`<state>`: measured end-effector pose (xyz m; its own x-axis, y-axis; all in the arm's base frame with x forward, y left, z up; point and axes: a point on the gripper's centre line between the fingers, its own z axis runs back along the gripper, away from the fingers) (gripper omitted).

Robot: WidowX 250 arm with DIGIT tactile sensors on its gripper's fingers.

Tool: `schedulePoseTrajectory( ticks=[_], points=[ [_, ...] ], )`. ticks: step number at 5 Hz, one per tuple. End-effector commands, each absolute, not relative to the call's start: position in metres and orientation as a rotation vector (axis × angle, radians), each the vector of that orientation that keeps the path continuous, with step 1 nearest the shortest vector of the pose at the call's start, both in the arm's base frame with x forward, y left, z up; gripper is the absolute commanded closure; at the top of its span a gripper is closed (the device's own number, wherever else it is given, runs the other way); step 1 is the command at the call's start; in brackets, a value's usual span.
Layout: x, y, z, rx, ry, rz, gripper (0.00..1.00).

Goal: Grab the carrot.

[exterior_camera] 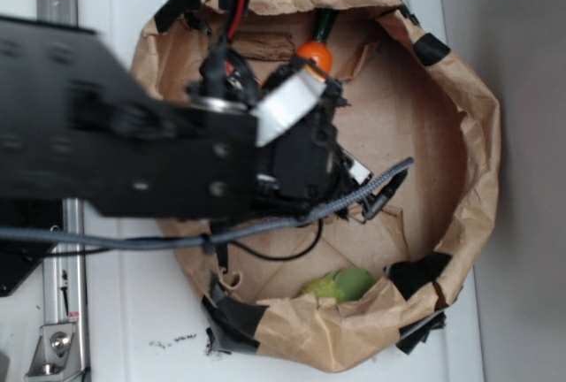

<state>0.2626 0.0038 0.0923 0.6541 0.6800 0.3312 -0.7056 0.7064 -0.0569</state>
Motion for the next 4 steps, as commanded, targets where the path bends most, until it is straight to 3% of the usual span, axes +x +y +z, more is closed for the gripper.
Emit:
schedulePoseTrajectory(
  ticks=[1, 3, 4],
  points=[
    [0.28, 0.057, 0.057, 0.05, -0.363, 0.898, 0.0],
    [0.287, 0.078, 0.035, 0.01, -0.239, 0.821, 0.0],
    [0.286, 0.064, 0.048, -0.013, -0.258, 0.74, 1.0]
  ],
)
